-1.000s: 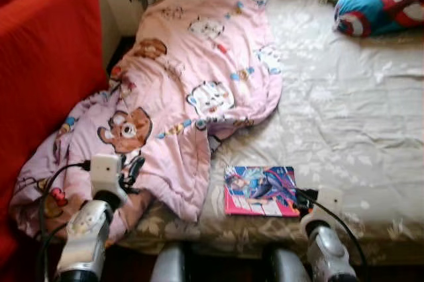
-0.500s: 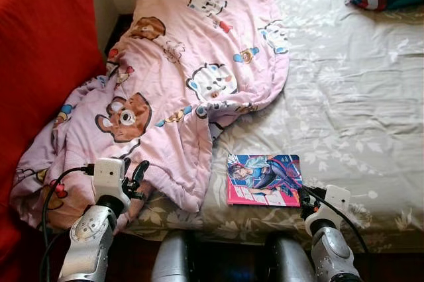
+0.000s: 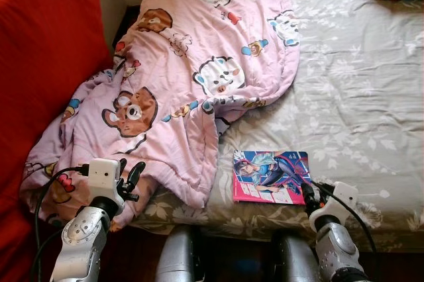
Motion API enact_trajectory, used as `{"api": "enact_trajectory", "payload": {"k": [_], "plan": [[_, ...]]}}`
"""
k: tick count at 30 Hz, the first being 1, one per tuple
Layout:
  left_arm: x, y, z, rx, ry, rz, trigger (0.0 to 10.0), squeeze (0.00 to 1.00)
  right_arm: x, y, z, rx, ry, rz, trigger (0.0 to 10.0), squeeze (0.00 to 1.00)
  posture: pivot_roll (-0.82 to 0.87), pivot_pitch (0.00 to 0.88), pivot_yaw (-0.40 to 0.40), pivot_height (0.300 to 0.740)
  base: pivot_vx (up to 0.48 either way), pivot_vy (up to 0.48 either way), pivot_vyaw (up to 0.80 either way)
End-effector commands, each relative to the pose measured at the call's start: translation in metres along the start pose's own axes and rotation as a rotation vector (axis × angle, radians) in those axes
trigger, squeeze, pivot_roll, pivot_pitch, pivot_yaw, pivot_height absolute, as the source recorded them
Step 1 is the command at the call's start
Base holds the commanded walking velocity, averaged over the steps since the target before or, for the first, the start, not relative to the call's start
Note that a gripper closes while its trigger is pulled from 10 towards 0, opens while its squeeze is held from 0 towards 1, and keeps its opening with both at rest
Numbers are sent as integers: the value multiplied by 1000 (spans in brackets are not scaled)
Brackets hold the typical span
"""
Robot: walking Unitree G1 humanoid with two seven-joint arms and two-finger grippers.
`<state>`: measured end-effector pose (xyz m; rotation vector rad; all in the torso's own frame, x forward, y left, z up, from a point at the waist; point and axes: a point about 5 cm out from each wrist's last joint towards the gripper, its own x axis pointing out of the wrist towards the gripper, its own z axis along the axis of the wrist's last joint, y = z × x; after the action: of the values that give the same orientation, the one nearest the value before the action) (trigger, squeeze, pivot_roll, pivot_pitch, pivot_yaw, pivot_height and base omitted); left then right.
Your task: Clean up the room
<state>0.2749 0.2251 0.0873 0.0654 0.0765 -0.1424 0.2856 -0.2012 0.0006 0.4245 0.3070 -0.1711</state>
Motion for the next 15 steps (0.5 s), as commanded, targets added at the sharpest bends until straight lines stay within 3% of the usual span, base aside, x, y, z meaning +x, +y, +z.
{"api": "enact_trajectory", "payload": {"k": [1, 6, 15], "plan": [[-7, 8, -3, 14, 29, 12, 10000, 0, -4, 0, -11, 23, 43, -3, 10000, 0, 156, 270, 144, 629, 0, 0, 0], [-11, 11, -3, 27, 40, 8, 10000, 0, -2, -1, -7, 80, 19, -14, 10000, 0, 167, 275, 151, 629, 0, 0, 0], [-12, 17, -1, 36, 47, 19, 10000, 0, -2, -3, -2, 67, -16, 6, 10000, 0, 176, 274, 159, 629, 0, 0, 0]]}}
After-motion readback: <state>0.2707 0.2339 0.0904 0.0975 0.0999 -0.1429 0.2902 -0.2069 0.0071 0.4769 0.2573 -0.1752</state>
